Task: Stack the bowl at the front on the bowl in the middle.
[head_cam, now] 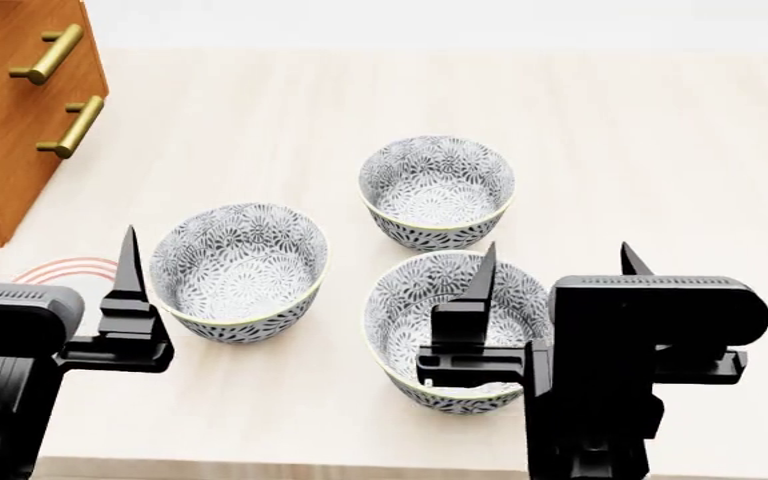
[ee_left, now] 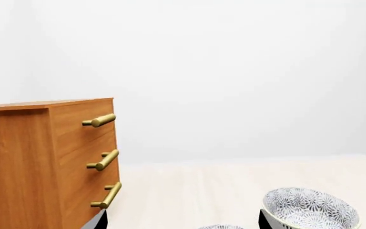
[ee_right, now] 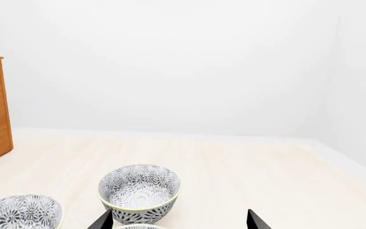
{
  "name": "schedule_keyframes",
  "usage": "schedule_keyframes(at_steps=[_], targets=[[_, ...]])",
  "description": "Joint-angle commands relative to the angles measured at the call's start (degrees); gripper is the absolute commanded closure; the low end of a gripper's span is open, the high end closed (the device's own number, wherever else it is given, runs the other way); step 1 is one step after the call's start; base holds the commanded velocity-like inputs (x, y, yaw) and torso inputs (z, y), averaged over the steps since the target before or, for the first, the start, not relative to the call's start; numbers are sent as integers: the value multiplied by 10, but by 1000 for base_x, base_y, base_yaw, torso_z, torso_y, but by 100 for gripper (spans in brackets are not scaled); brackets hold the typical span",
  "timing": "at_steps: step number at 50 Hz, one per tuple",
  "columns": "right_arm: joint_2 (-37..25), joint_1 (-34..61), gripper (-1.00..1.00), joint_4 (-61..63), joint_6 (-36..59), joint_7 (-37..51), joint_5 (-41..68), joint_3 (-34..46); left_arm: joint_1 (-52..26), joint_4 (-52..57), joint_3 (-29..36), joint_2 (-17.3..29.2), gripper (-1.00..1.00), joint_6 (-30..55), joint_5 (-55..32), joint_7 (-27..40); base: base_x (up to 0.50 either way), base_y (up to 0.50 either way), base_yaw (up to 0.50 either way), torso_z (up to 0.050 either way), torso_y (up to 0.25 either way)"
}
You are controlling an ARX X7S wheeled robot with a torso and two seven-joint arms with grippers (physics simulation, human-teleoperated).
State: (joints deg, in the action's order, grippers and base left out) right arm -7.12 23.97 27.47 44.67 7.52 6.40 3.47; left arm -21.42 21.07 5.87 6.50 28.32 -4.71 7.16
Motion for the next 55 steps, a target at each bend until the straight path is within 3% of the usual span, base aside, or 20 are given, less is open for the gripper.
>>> schedule_keyframes(at_steps=[1,14,21,55], targets=[[-3,35,-100,17,38,24,-9,16,-29,19,5,13,-100,22,3,11,0,500,0,0,0],[-11,41,-100,16,37,18,2,24,-32,14,13,18,-100,14,4,21,0,500,0,0,0],[-14,34,-100,18,28,5,17,27,-29,7,13,20,-100,5,1,24,36,0,0,0,0],[-27,37,-100,21,31,18,22,46,-23,9,19,30,-100,0,-14,38,500,0,0,0,0]])
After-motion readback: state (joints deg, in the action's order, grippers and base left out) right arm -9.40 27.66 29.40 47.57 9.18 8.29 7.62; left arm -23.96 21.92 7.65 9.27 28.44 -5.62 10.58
